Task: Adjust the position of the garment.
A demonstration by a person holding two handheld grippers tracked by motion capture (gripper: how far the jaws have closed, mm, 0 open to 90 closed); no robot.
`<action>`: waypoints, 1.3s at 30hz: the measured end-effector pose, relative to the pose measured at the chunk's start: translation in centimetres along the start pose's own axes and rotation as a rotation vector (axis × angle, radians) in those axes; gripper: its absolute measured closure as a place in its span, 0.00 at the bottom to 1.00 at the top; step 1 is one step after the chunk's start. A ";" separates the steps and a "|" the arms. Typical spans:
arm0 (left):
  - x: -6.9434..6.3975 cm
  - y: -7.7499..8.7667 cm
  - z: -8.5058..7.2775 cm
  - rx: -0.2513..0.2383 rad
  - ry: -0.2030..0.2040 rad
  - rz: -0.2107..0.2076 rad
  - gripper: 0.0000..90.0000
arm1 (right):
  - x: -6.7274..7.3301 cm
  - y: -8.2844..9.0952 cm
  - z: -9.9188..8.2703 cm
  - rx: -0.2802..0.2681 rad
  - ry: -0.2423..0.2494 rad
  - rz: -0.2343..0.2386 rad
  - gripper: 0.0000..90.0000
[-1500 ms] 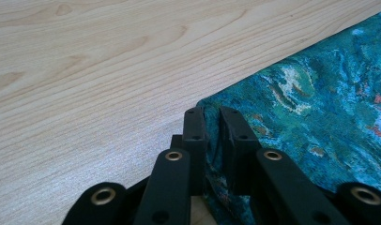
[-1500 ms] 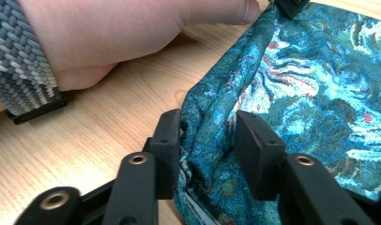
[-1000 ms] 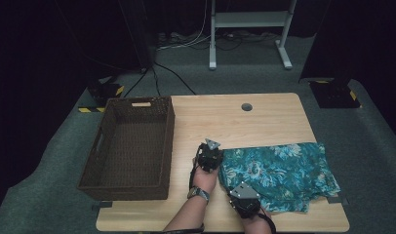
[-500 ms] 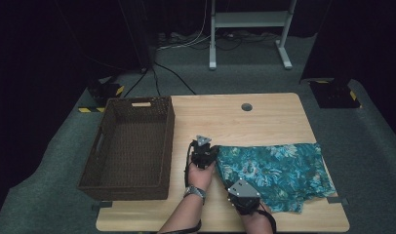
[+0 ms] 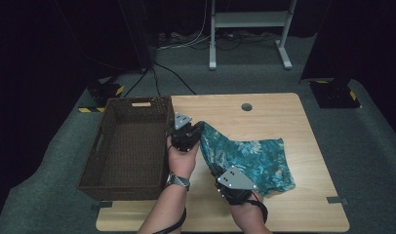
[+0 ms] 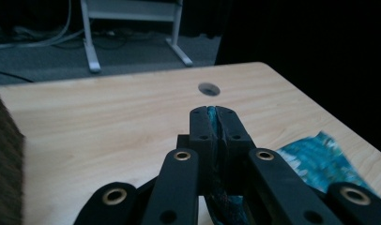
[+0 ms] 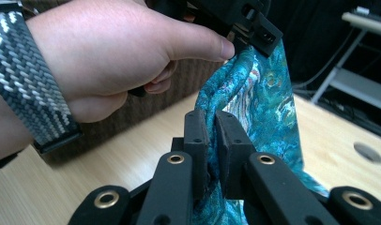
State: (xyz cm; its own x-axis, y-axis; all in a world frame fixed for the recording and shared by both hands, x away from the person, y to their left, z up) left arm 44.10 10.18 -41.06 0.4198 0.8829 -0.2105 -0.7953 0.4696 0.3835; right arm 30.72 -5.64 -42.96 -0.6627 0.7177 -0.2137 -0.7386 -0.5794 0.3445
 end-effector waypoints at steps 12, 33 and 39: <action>-2.7 0.0 2.7 -0.063 -0.025 -0.035 0.95 | -2.1 2.0 0.9 -0.031 0.032 -0.066 0.93; -9.7 -7.0 1.8 -0.016 -0.070 -0.087 0.95 | -7.4 5.2 -3.9 0.019 -0.029 -0.174 0.93; -11.4 -8.8 0.9 0.012 -0.083 -0.110 0.95 | -8.2 5.8 -5.5 0.044 -0.053 -0.194 0.93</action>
Point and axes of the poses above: each handheld gripper's, and its own axes: y roughly backward along the jaws, z roughly out of its top, x roughly to its left, the point moved 2 cm from there along -y, roughly forward along the jaws, and after that the axes turned 1 degree about y, right-handed, at the moved point
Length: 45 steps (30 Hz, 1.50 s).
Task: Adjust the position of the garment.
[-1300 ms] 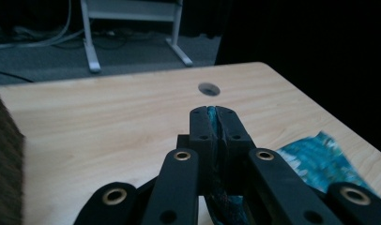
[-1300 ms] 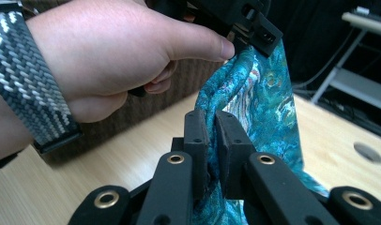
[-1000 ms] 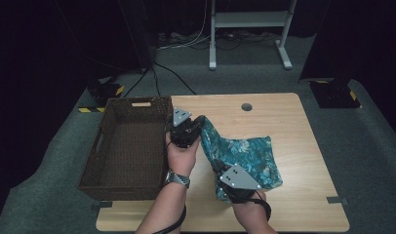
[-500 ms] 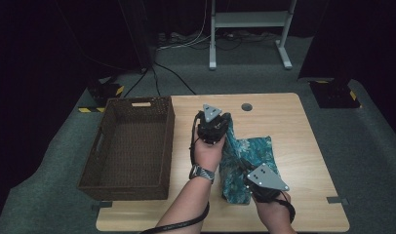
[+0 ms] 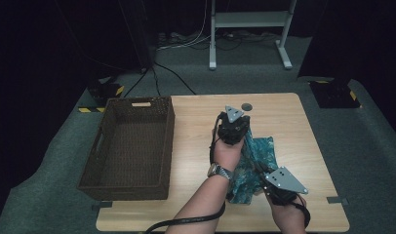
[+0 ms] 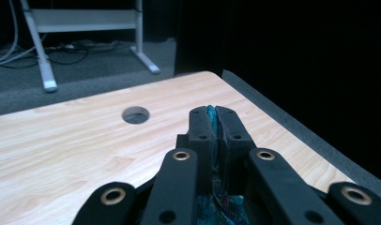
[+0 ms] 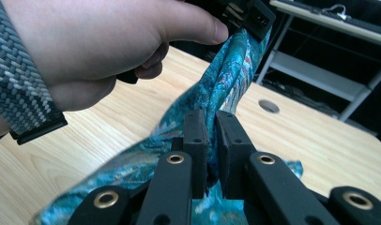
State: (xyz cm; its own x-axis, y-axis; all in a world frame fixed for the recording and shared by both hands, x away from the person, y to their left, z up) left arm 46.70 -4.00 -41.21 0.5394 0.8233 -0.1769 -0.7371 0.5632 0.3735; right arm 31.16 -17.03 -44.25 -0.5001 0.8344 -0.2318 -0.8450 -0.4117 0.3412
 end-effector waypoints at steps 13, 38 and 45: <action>-1.9 -4.2 -2.7 0.083 -0.004 -0.032 0.95 | -1.9 0.1 -4.2 0.079 -0.051 -0.036 0.92; -4.4 -7.8 -4.9 0.168 -0.021 -0.100 0.70 | -3.0 0.1 -8.9 0.144 -0.142 -0.050 0.71; -3.4 -5.6 -4.0 0.132 -0.022 -0.087 0.57 | -3.4 0.3 -9.6 0.130 -0.175 -0.051 0.58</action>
Point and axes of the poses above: each handheld gripper's, and its own axes: y roughly backward along the jaws, z roughly out of its top, x roughly to its left, the point moved 2 cm from there along -y, roughly forward along the jaws, and after that the axes turned 1 degree about y, right-handed, at the moved point
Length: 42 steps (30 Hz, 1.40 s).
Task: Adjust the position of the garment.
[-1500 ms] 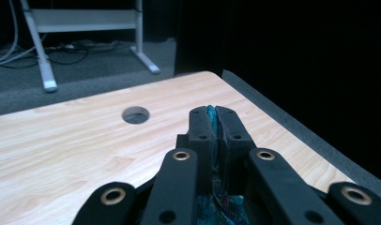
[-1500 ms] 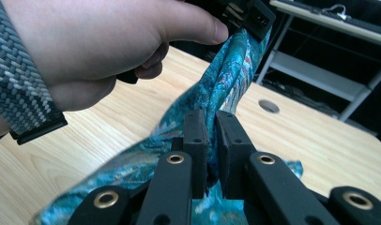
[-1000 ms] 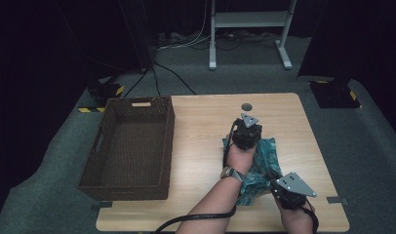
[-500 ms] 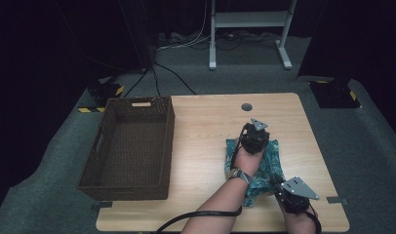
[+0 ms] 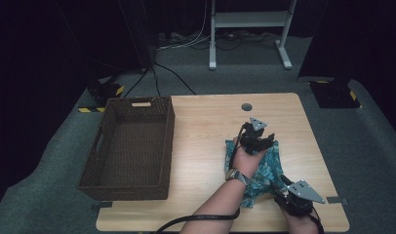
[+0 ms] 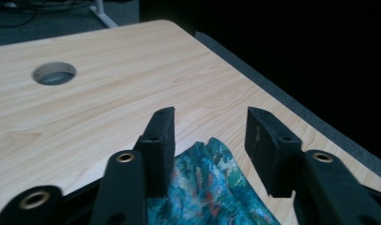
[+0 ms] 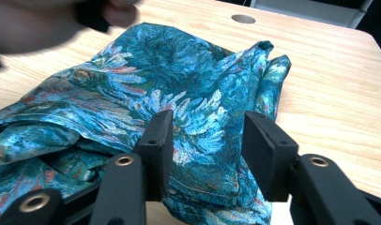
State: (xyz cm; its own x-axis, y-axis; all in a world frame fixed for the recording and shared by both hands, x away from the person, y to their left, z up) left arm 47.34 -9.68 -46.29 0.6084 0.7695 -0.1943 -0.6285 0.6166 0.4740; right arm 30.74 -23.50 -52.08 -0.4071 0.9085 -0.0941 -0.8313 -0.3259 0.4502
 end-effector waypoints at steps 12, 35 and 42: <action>2.7 4.9 -1.4 0.004 -0.004 0.092 0.45 | -0.3 -0.3 -0.6 0.003 -0.017 0.007 0.48; 3.7 8.7 -9.6 0.110 0.040 0.132 0.42 | -0.9 -0.6 -0.9 0.031 -0.035 -0.001 0.46; 2.3 8.5 -11.6 0.133 0.026 0.088 0.40 | -1.6 -1.3 -0.6 0.063 -0.055 0.012 0.45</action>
Point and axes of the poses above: each handheld gripper's, and its own axes: y roughly backward along the jaws, z roughly out of its top, x roughly to its left, the point moved 2 cm from there along -y, roughly forward along the jaws, and after that the axes turned 1 degree about y, right-handed, at the moved point
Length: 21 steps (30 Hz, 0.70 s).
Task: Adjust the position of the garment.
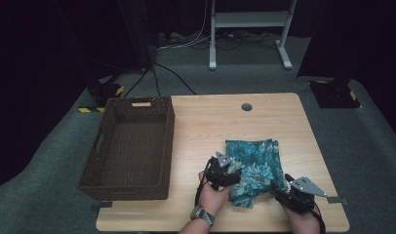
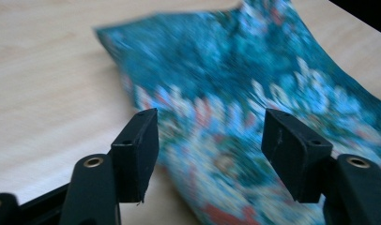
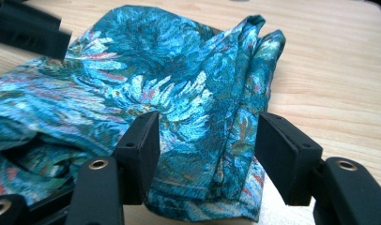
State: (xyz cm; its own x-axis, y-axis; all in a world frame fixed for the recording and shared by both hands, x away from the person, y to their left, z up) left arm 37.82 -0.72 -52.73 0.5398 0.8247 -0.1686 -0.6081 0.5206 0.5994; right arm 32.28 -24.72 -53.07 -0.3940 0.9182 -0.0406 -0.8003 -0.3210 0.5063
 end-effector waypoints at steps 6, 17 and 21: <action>-0.9 -0.9 -1.3 0.033 -0.039 -0.001 0.39 | -0.2 -1.4 -0.6 0.086 -0.008 0.025 0.45; -1.2 -1.6 -2.0 0.073 -0.173 0.071 0.39 | 0.4 -2.6 -0.9 0.180 0.006 0.037 0.47; -0.4 -1.4 -2.1 0.068 -0.166 0.079 0.39 | 0.9 -2.9 -0.7 0.182 0.007 0.040 0.47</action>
State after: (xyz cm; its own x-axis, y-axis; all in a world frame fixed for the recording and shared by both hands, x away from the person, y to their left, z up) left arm 37.20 -1.32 -55.12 0.5843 0.8115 0.0088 -0.6143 0.4352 0.6582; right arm 33.97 -23.13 -55.14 -0.4279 0.9035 -0.0227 -0.6891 -0.3099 0.6550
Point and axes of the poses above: each handheld gripper's, and its own axes: y roughly backward along the jaws, z roughly out of its top, x roughly to its left, the point moved 2 cm from there along -y, roughly forward along the jaws, and after that the axes turned 1 degree about y, right-handed, at the moved point
